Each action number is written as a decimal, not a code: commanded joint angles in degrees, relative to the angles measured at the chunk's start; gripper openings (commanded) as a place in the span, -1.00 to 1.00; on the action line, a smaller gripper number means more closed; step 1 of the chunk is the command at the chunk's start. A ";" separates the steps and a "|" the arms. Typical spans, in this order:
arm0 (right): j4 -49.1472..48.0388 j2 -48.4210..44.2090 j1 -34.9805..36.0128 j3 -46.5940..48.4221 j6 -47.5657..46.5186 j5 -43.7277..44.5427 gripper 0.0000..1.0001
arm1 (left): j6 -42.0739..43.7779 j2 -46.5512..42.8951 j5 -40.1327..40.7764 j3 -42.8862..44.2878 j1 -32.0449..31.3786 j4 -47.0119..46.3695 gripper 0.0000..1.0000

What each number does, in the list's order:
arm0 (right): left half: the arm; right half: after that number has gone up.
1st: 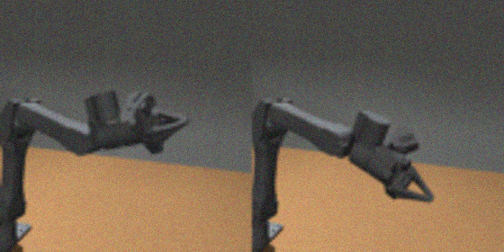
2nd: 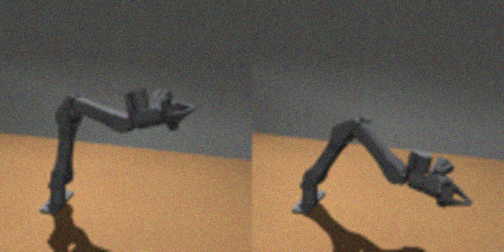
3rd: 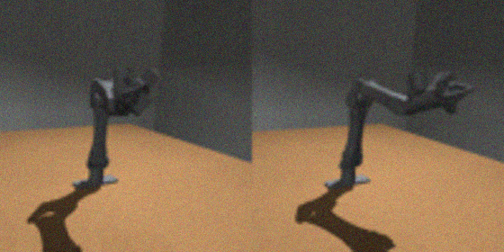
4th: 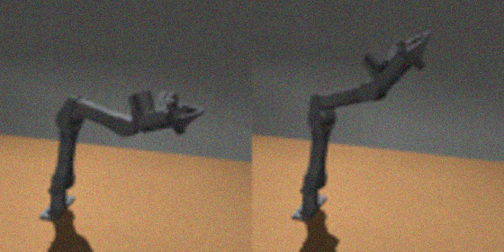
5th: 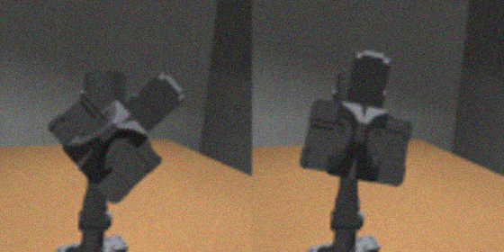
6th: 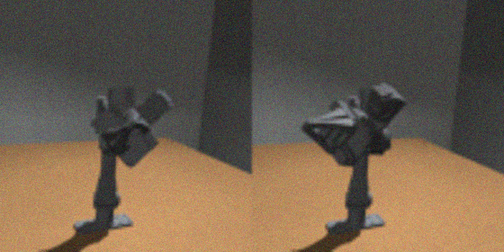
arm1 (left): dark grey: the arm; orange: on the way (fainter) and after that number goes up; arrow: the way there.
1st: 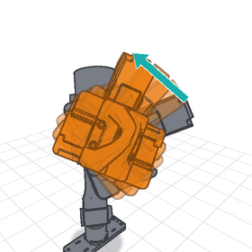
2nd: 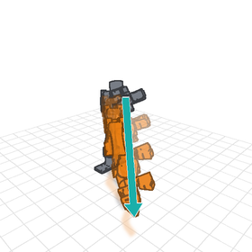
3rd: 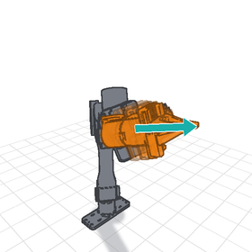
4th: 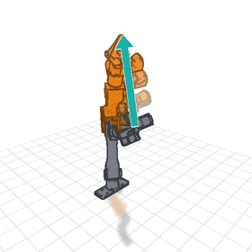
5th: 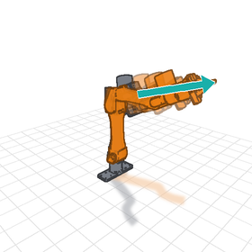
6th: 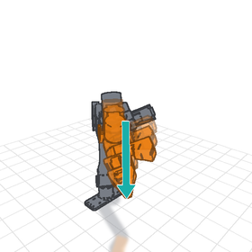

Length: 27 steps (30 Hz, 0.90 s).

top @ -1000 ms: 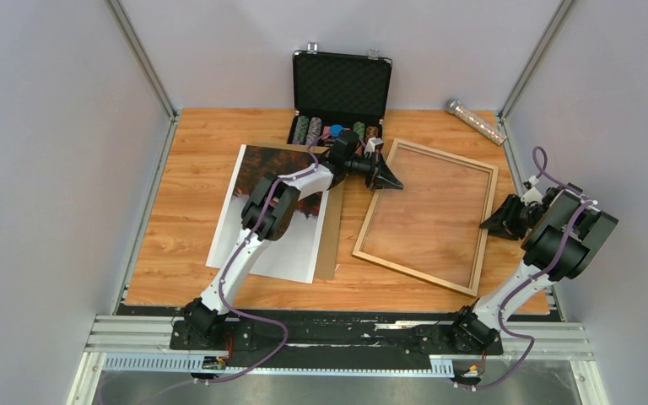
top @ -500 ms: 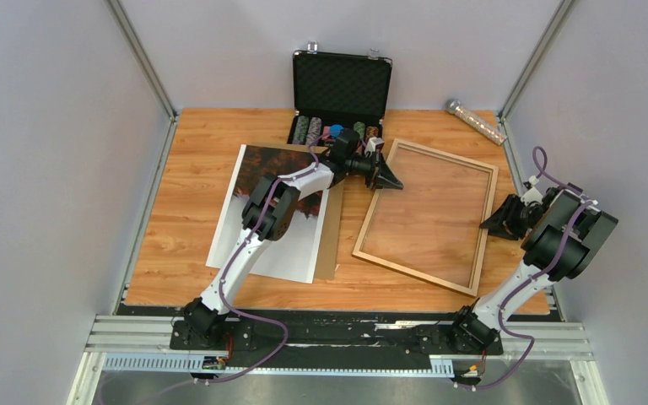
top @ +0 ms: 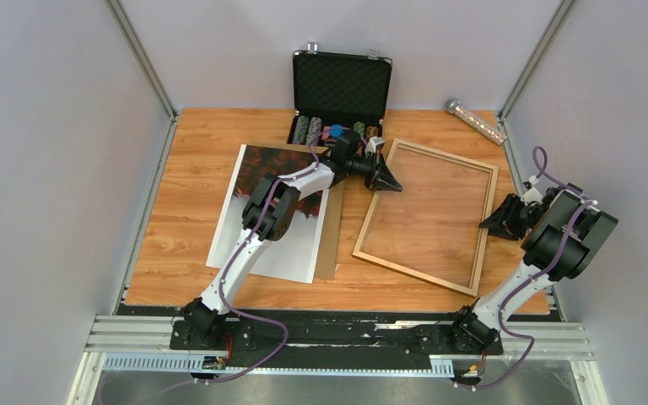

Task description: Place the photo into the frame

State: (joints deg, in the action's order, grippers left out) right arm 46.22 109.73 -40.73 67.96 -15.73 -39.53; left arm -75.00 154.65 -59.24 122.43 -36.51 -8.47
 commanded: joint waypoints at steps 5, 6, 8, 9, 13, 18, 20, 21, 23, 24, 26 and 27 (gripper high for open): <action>-1.32 0.12 0.30 1.29 -0.95 -0.64 -0.21 | 3.75 4.03 0.82 0.23 -3.48 8.11 -0.89; -1.31 0.16 0.30 1.36 -0.90 -0.68 -0.21 | 3.91 4.07 1.02 0.25 -3.57 8.16 -0.86; -1.32 0.28 0.37 1.47 -0.87 -0.72 -0.21 | 4.61 4.15 1.25 0.40 -3.51 9.30 -0.78; -1.37 0.26 0.39 1.53 -0.88 -0.73 -0.21 | 4.91 4.16 1.33 0.47 -3.54 9.73 -0.73; -1.34 0.33 0.50 1.63 -0.89 -0.73 -0.21 | 6.01 4.21 1.93 0.67 -3.57 10.88 -0.63; -1.44 0.59 0.86 2.10 -0.47 -0.44 -0.21 | 7.35 4.34 2.40 0.87 -3.53 12.09 -0.51; -1.41 0.77 1.11 2.45 -0.24 0.06 -0.21 | 7.89 4.35 2.64 0.94 -3.56 12.67 -0.44; -1.44 0.87 1.28 2.58 -0.07 0.26 -0.21 | 8.14 4.35 2.73 1.14 -3.52 12.99 -0.42; -1.51 0.85 1.67 2.81 0.14 0.56 -0.22 | 8.94 4.28 3.09 1.34 -3.55 13.84 -0.39; -1.49 0.79 1.97 2.94 0.23 0.85 -0.23 | 9.47 4.20 3.30 1.33 -3.60 14.23 -0.39; -1.62 0.82 2.41 3.17 0.34 1.67 -0.26 | 9.99 4.11 3.63 1.02 -3.57 14.66 -0.38; -1.71 0.91 2.53 3.25 0.34 2.29 -0.27 | 10.11 3.98 3.70 0.91 -3.59 14.73 -0.38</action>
State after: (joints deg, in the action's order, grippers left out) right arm 46.17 109.75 -39.42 69.06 -15.55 -38.28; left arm -65.34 155.17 -55.68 124.27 -37.21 -2.02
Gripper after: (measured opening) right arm 0.377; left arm 0.303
